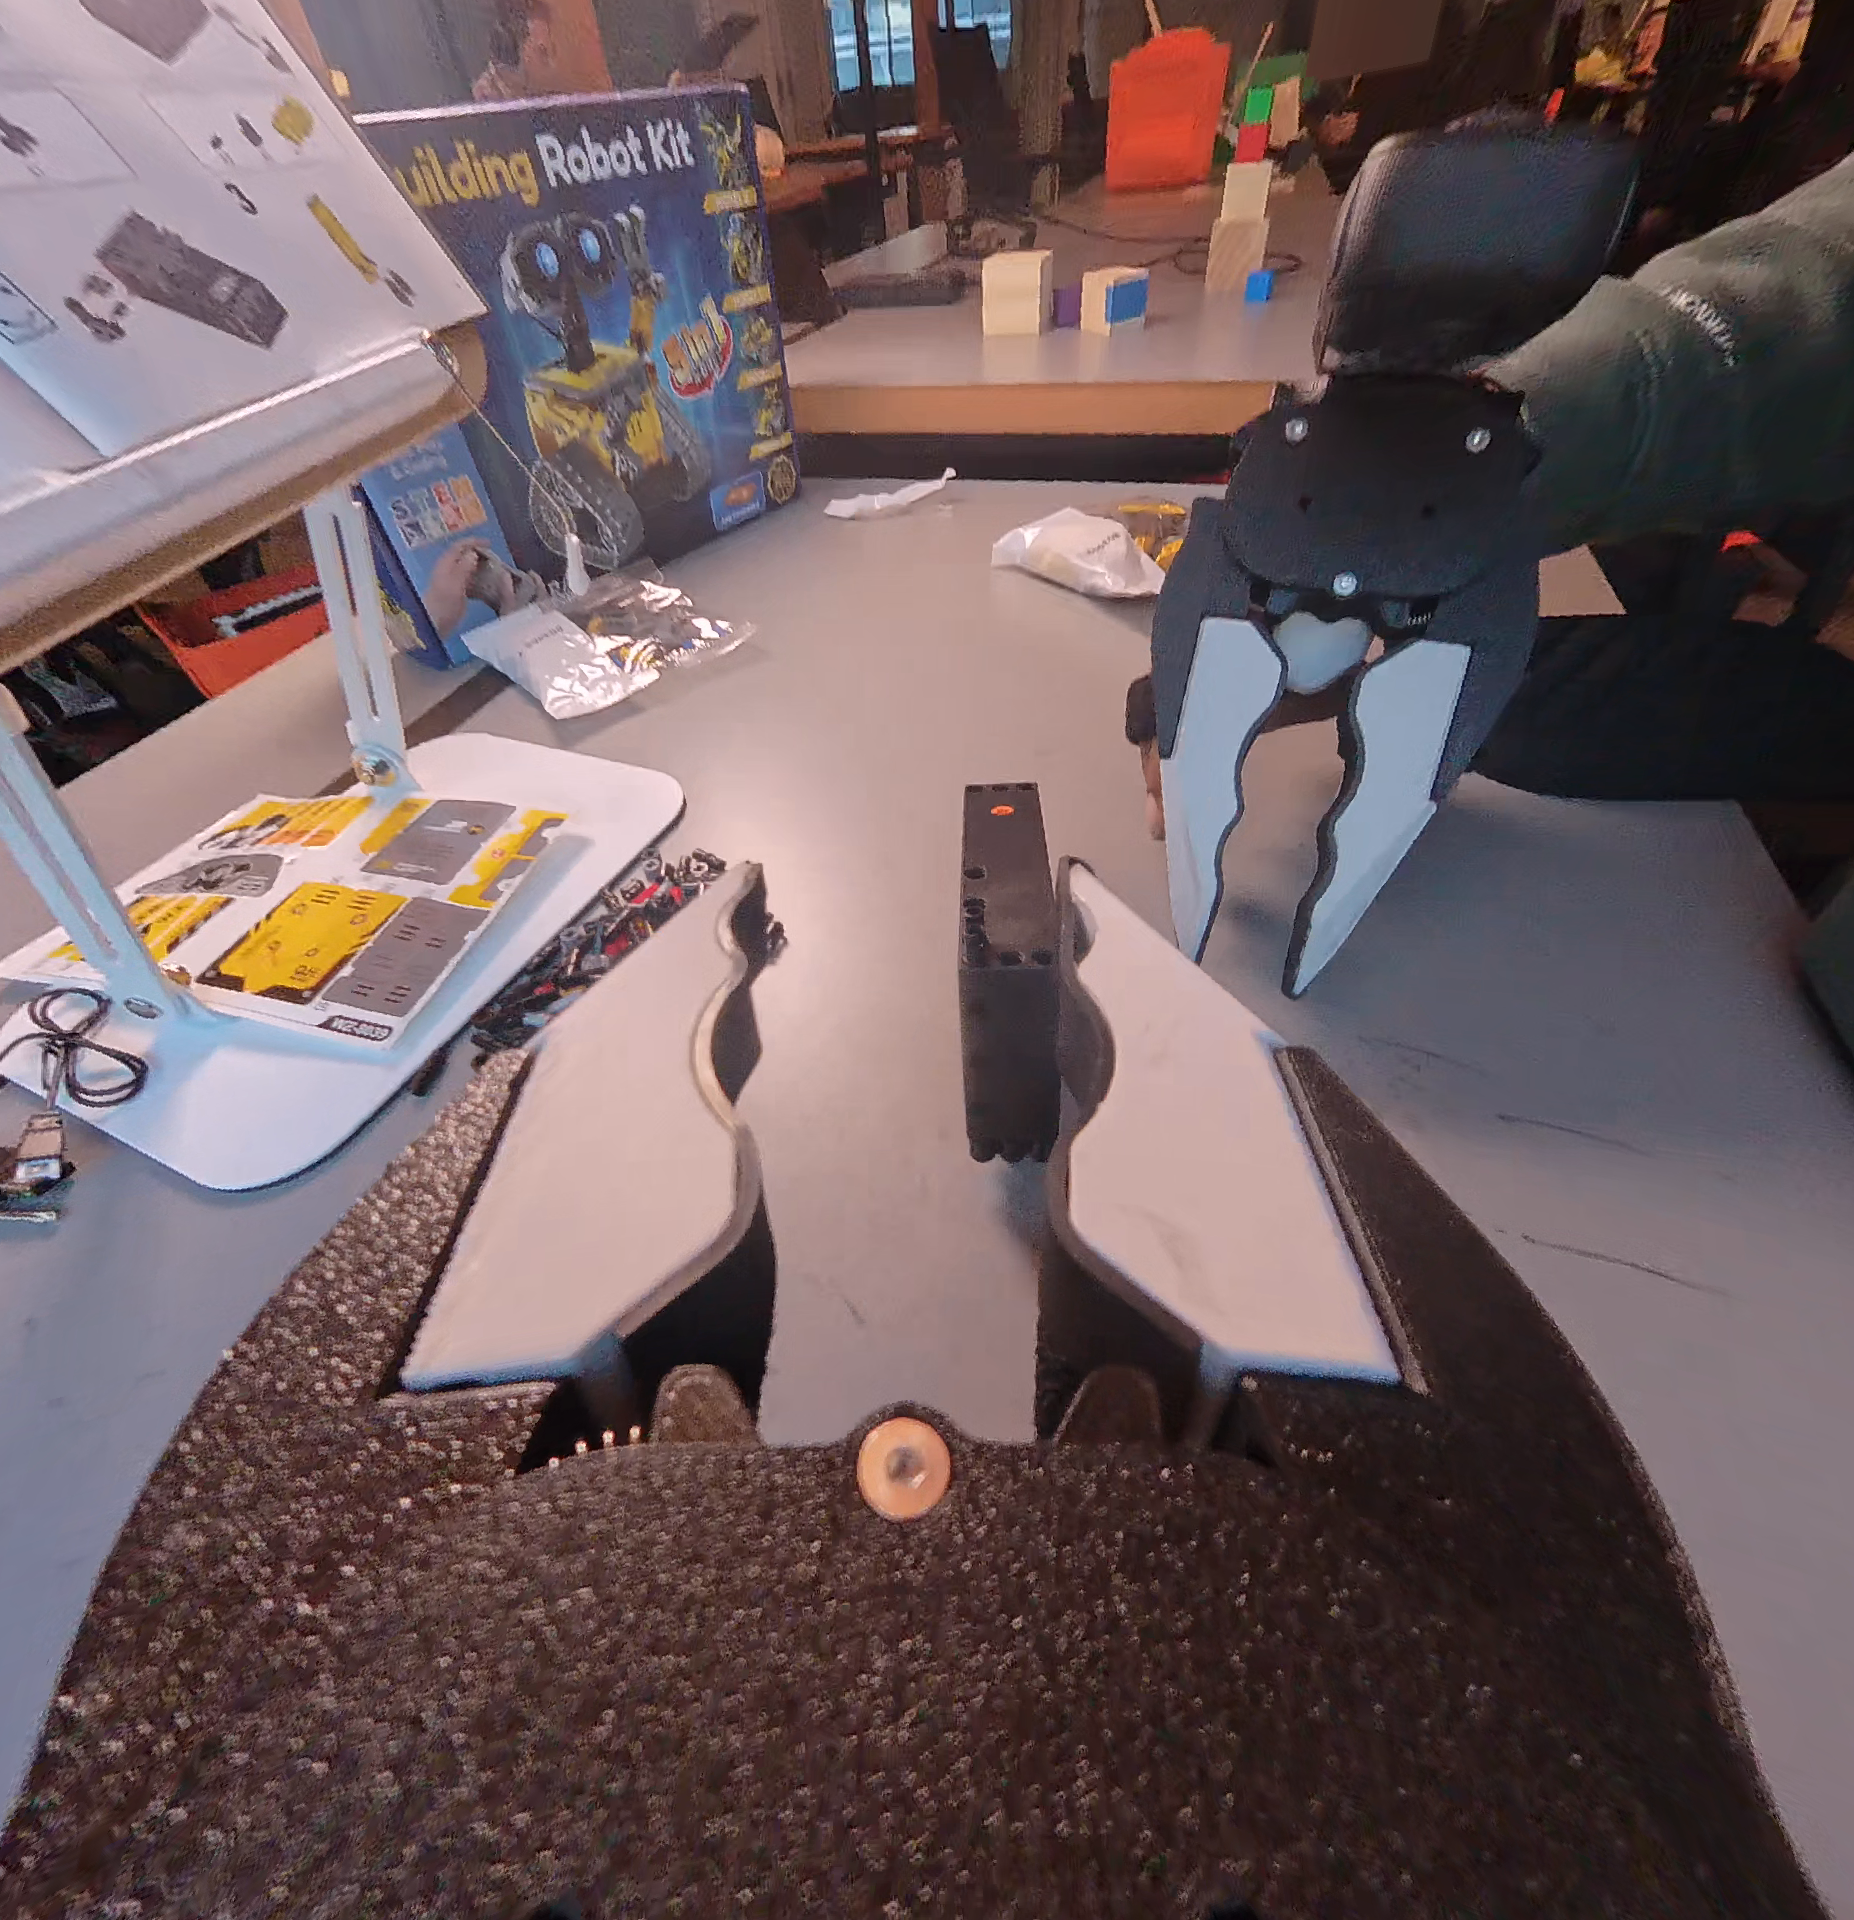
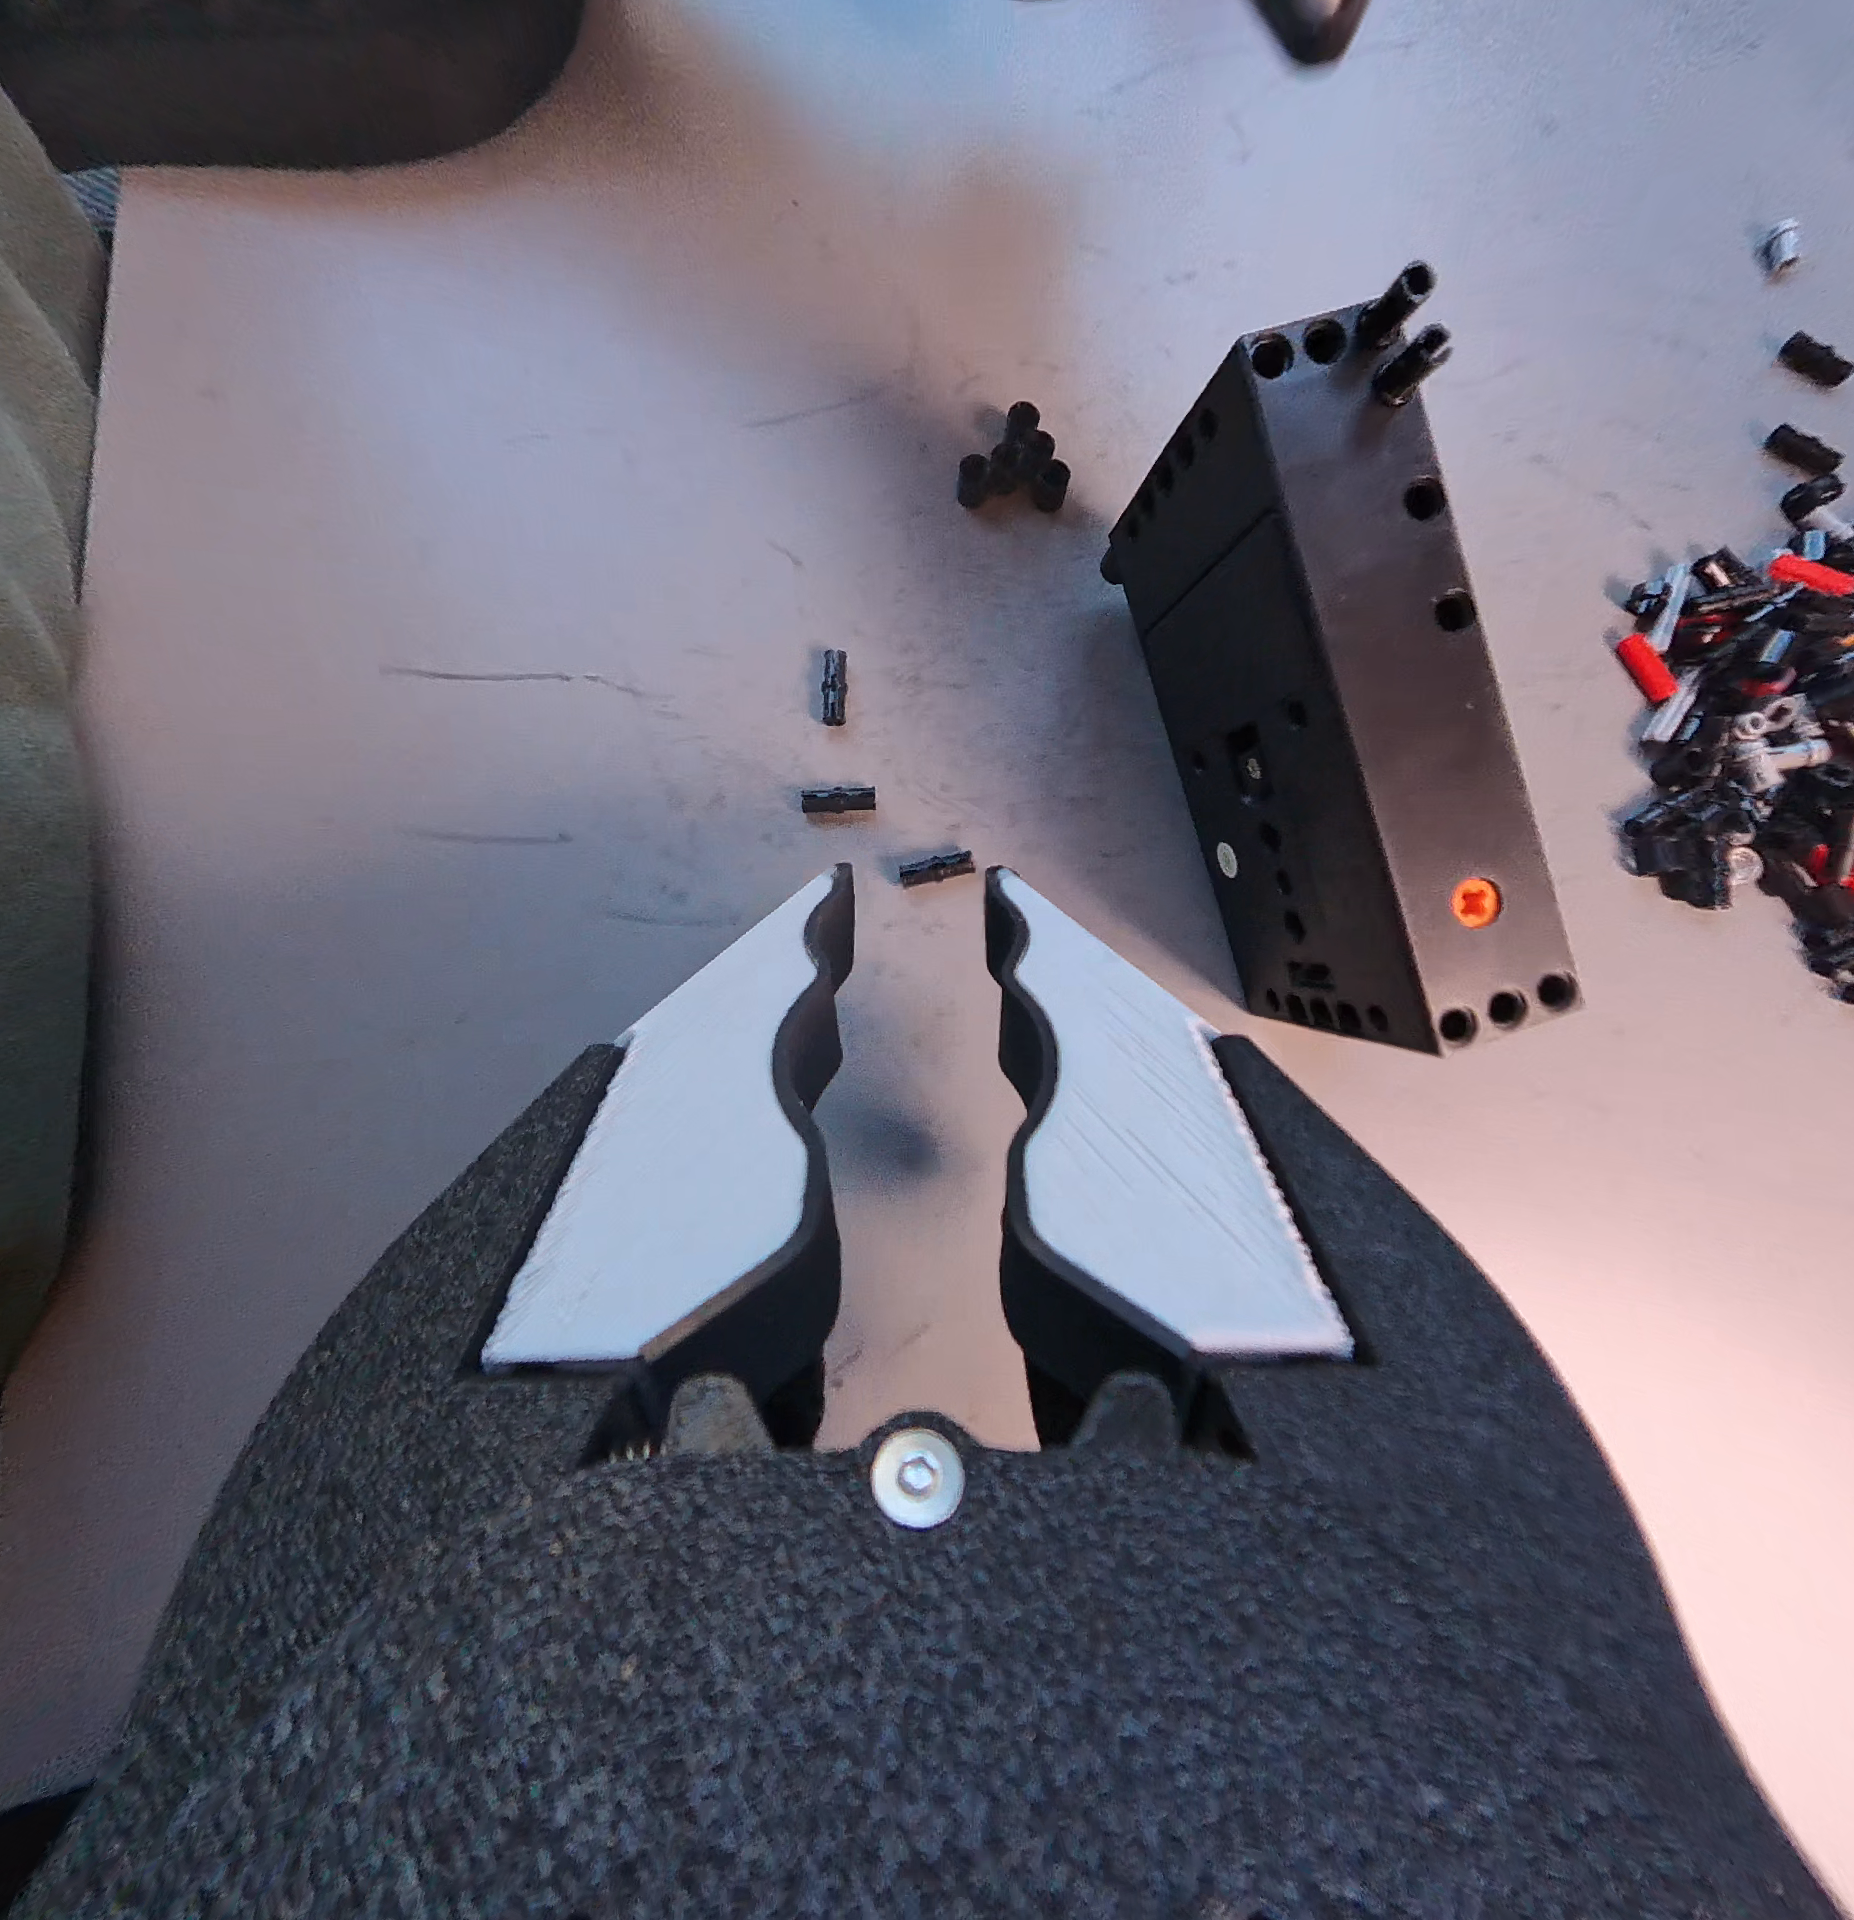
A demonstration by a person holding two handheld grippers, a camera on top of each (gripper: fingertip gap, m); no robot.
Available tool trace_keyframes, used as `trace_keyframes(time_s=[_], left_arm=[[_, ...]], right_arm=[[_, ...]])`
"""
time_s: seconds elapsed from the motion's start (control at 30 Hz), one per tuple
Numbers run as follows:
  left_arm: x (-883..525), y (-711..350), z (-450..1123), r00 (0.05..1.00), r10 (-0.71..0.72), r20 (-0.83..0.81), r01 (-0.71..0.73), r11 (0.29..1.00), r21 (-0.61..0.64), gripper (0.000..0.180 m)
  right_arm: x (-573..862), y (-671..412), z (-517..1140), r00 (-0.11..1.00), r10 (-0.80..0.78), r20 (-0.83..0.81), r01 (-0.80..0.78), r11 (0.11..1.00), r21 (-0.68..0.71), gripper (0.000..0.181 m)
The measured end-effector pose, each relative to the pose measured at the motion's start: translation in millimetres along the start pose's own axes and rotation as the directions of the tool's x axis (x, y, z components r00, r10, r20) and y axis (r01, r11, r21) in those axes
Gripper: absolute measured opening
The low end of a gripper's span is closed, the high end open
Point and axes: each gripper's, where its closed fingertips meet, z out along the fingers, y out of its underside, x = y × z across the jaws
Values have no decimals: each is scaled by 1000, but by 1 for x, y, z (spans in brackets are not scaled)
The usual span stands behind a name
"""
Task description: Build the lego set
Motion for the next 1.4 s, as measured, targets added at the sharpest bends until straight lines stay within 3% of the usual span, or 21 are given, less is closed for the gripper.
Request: trace_keyframes(time_s=[0.3,0.4,0.7,1.0,1.2,1.4], left_arm=[[-3,-4,-2,999,18,30,-19,999,35,44],[-2,-3,-2,999,20,26,-21,999,35,43],[-1,-2,-1,999,25,25,-26,999,30,42],[14,-15,-5,998,22,-55,-17,996,90,32],[48,-25,2,933,-231,-276,255,965,54,26],[63,-40,6,844,-374,-386,428,902,62,21]], right_arm=[[5,9,17,999,19,-39,-23,995,-102,17],[4,10,16,999,37,-34,-40,995,-88,9],[7,10,14,995,79,-53,-82,995,-56,13],[5,7,19,999,-23,-39,21,998,-66,2],[15,-54,-29,960,-129,-248,187,956,228,2],[15,-88,-58,898,-222,-380,332,909,253,2]])
